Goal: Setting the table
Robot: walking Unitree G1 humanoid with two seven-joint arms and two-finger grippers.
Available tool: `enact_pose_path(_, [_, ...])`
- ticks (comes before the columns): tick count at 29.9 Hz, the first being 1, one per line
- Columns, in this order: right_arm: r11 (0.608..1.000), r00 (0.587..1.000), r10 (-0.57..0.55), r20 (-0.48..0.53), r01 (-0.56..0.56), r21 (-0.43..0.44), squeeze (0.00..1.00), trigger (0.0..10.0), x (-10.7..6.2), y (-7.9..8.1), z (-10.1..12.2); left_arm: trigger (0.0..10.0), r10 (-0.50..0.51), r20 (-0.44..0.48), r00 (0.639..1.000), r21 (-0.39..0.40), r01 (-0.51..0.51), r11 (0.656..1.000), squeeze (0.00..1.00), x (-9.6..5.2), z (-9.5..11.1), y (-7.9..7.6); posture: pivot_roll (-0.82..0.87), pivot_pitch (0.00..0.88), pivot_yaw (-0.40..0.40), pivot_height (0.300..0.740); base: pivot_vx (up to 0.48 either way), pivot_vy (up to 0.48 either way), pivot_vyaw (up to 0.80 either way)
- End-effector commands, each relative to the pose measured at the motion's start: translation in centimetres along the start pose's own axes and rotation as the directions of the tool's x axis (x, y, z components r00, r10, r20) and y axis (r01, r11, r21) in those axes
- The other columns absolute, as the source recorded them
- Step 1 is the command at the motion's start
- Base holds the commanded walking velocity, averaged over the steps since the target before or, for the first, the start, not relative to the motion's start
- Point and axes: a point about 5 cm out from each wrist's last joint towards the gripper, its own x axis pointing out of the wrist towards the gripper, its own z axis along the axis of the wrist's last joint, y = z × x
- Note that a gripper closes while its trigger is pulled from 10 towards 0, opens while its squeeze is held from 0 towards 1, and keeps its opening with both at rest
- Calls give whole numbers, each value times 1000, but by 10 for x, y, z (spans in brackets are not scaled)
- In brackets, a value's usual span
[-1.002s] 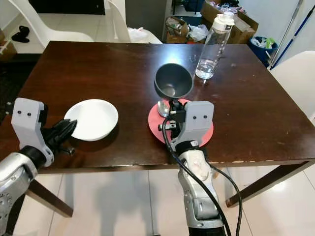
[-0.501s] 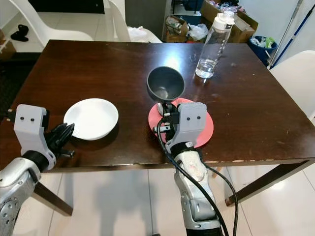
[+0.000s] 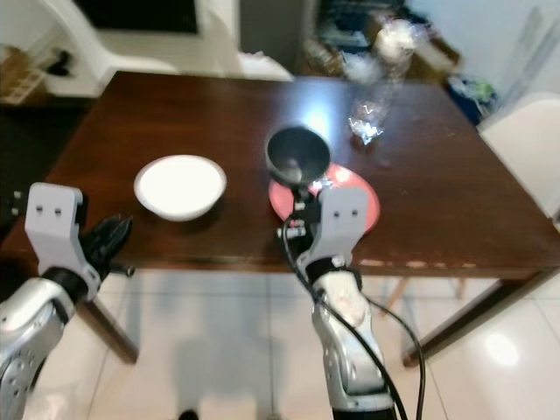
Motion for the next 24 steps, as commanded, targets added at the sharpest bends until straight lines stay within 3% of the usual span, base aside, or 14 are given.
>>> enact_pose_path(1, [1000, 1000, -16, -8, 16, -2, 0, 10000, -2, -3, -2, 10000, -8, -5, 1000, 7, 8, 1000, 0, 2, -1, -2, 0, 57, 30, 740, -296, 0, 0])
enact_pose_path(18, [1000, 1000, -17, -15, 17, 1, 0, 10000, -3, -3, -4, 10000, -8, 0, 1000, 8, 8, 1000, 0, 2, 0, -2, 3, 60, 31, 740, -287, 0, 0])
enact_pose_path(24, [1000, 1000, -20, -17, 20, 7, 0, 10000, -3, -3, -5, 10000, -10, 2, 1000, 7, 10, 1000, 0, 2, 0, -2, 2, 60, 32, 740, 0, 0, 0])
